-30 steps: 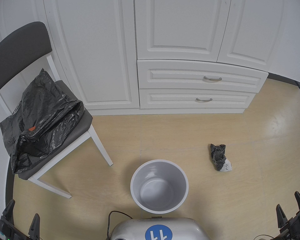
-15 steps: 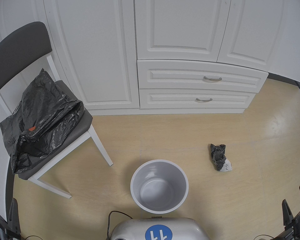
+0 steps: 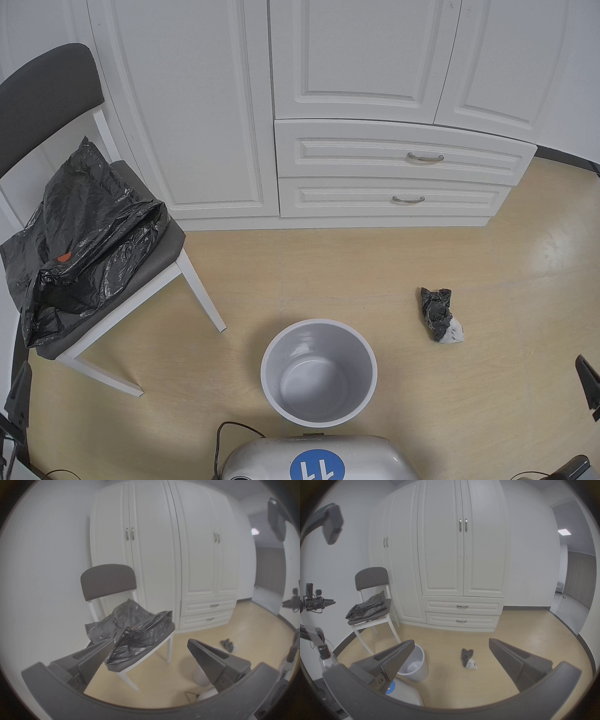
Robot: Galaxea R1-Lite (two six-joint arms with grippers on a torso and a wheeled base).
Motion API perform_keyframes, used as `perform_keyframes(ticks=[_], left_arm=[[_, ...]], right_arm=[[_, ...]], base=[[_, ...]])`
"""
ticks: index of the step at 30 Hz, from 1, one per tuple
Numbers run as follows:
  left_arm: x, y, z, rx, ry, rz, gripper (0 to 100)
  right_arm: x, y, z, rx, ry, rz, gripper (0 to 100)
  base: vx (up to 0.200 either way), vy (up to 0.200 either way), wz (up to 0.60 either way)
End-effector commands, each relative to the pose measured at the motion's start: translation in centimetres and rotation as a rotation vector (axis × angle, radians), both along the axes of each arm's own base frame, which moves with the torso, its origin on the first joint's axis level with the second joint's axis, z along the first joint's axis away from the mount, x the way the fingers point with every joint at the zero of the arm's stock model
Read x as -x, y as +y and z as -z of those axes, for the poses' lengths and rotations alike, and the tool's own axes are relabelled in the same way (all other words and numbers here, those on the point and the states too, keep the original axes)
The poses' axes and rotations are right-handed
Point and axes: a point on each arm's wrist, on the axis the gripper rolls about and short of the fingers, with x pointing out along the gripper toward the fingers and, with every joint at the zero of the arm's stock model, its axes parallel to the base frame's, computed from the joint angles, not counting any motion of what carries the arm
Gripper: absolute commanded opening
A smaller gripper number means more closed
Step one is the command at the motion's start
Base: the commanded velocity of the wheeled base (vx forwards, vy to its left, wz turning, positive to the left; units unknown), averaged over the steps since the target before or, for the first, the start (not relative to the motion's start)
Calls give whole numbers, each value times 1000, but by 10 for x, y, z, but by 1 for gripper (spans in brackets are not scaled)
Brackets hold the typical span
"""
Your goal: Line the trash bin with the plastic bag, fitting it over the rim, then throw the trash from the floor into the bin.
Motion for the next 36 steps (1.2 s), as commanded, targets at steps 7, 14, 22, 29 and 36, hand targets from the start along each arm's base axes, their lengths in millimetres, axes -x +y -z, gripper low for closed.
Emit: perform_keyframes(ticks=[7,14,22,29,36], left_arm=[[-98,20,-18,-175,453,-263,100],[-115,31,-8,-218,480,-312,100],[-135,58,6,-175,601,-341,100],[-149,80,9,-187,565,-343,100],[-158,91,13,-180,571,-369,100]], right_arm=[[-86,-3,-50,-48,157,80,100],[-92,-4,-44,-46,190,113,100],[-100,3,-44,-76,206,91,100],[-109,17,-52,-130,154,117,100],[-119,22,-54,-199,177,109,100]], base=[[0,0,0],[0,0,0],[0,0,0],[0,0,0],[0,0,0]])
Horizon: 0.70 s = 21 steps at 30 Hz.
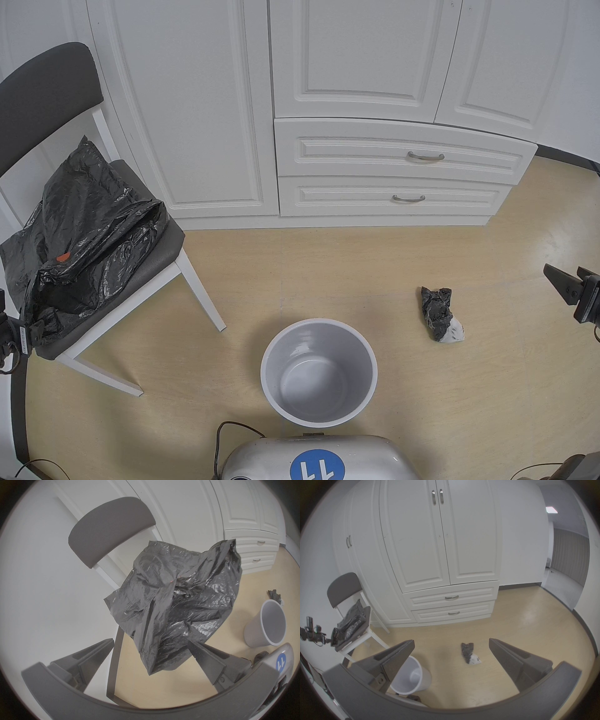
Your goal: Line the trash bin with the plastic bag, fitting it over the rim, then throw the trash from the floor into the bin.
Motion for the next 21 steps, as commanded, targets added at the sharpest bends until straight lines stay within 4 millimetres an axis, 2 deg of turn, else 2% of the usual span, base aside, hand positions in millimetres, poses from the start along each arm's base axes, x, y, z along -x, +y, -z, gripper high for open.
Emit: perform_keyframes(ticks=[1,13,21], left_arm=[[-8,10,10,27,45,-25,100],[-41,34,33,22,12,-43,100],[-44,36,35,-6,-40,-42,100]], right_arm=[[-9,5,0,-14,22,-15,100],[0,5,-10,-37,-31,-37,100],[2,5,-12,-40,-43,-37,100]], base=[[0,0,0],[0,0,0],[0,0,0]])
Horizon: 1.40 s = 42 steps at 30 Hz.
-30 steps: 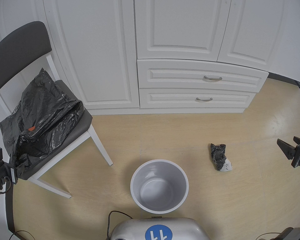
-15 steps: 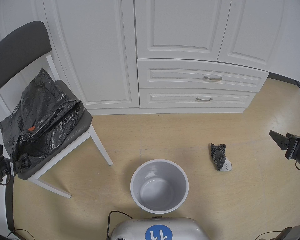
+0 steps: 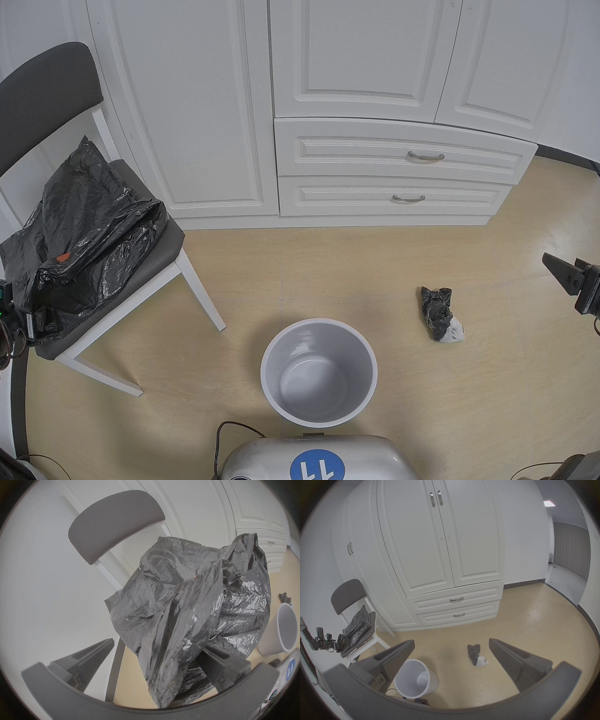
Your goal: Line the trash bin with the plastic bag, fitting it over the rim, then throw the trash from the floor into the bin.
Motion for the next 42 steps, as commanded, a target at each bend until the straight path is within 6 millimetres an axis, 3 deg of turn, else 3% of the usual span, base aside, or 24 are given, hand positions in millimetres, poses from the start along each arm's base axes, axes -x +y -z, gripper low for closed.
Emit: perform_keyframes(ticks=[1,11,12,39,40,42], left_arm=[[-2,1,9,21,26,1,100],[11,-9,2,8,-18,2,100],[11,-9,1,8,-19,2,0],[14,-19,0,48,-53,25,0],[13,-19,1,49,-51,25,100],[11,-18,0,54,-54,23,100]], right_arm=[[4,-1,-2,-4,-18,-2,100],[6,-1,-6,-9,-36,-2,100],[6,-1,-6,-9,-36,-2,100],[13,-3,-10,-21,-66,-10,100],[13,-3,-10,-22,-66,-9,100],[13,-3,-10,-21,-68,-10,100]], base=[[0,0,0],[0,0,0],[0,0,0],[0,0,0],[0,0,0],[0,0,0]])
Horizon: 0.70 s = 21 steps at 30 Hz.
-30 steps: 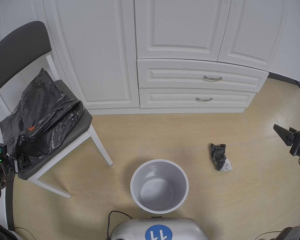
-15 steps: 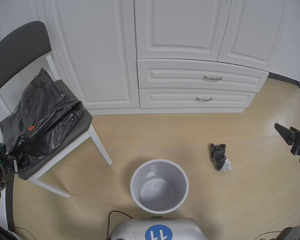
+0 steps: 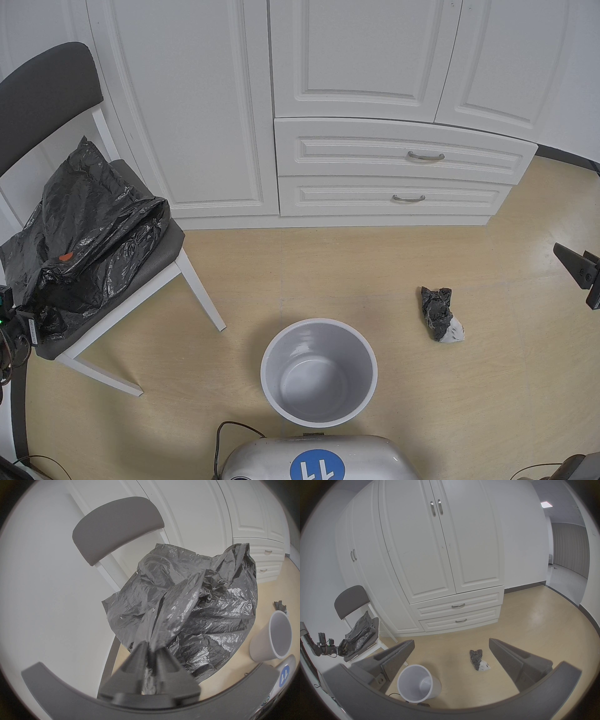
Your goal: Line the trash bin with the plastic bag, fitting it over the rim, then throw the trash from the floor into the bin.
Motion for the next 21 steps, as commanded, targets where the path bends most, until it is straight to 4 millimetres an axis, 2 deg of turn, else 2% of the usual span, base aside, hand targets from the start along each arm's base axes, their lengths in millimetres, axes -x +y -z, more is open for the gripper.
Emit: perform_keyframes(ticks=[1,7,17,18,21], left_arm=[[-4,2,0,5,0,0,100],[-14,9,2,15,12,-9,100],[-19,13,3,17,16,-13,100],[-19,13,3,17,16,-13,0],[-18,11,1,14,11,-13,0]], right_arm=[[2,-1,-1,-1,-9,0,100],[2,-1,-1,-1,-9,-2,100],[2,-1,-1,-1,-9,-2,100],[2,0,-1,-1,-9,-5,100],[2,0,-1,-1,-9,-5,100]], base=[[0,0,0],[0,0,0],[0,0,0],[0,0,0],[0,0,0]])
